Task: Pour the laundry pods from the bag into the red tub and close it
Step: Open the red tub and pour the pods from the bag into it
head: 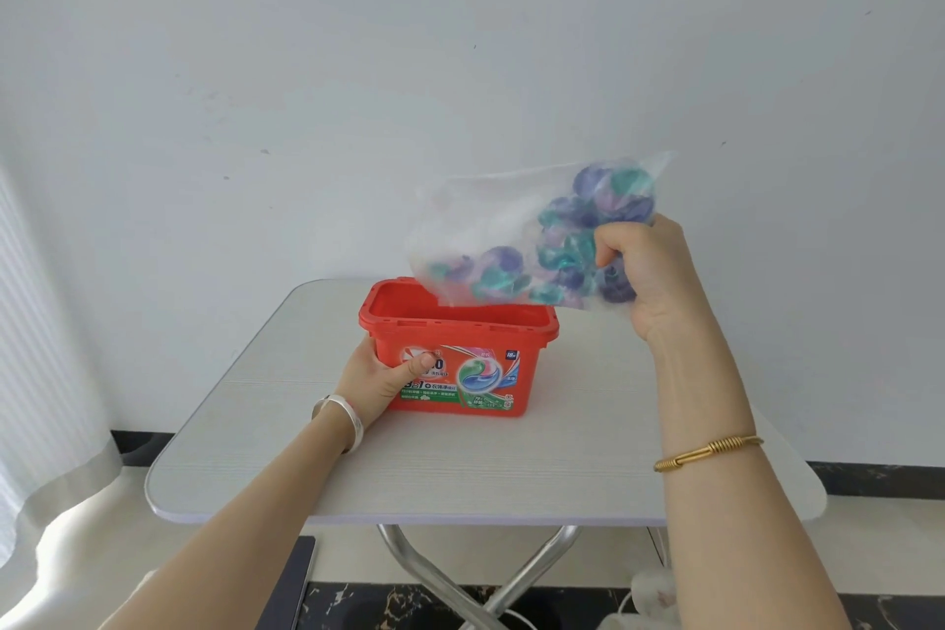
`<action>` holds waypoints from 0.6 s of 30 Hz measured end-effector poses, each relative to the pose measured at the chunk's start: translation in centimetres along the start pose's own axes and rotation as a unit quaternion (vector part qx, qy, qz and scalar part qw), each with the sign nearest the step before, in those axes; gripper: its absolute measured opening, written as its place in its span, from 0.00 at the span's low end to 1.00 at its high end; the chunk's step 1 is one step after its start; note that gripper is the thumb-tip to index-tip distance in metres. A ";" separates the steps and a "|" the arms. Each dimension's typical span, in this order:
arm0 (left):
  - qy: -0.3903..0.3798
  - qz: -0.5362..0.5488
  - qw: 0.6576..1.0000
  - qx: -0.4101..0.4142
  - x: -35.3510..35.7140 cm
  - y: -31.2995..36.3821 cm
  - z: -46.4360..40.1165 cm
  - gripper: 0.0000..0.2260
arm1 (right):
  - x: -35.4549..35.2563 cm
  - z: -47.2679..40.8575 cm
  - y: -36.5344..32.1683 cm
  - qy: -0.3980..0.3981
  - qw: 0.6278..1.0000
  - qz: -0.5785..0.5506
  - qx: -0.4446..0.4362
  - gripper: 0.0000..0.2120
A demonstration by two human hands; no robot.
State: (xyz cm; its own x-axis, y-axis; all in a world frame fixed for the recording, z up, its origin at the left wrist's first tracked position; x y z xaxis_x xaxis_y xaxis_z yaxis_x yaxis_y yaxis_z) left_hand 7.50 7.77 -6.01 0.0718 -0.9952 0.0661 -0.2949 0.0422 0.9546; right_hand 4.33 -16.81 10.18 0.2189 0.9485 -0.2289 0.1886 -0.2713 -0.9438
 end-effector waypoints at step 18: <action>0.004 0.000 1.000 0.000 0.1 0.0 0.0 0.34 | 1.1 0.2 -2.1 -0.006 0.998 0.058 -0.037 0.16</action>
State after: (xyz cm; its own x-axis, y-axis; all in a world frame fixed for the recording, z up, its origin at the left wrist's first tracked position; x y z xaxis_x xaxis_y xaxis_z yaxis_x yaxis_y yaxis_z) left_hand 7.49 7.70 -6.02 0.0799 -0.9944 0.0694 -0.2957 0.0429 0.9543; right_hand 4.01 -15.13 11.85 0.2314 0.9122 -0.3381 0.2327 -0.3893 -0.8912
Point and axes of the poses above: each hand's wrist, its own z-axis away from the middle knuckle, its own x-axis out of the palm, y = z × x, the point moved 5 cm from there along -z, towards the middle knuckle, and after that the axes turned 10 degrees about z, right-handed, at the moved point
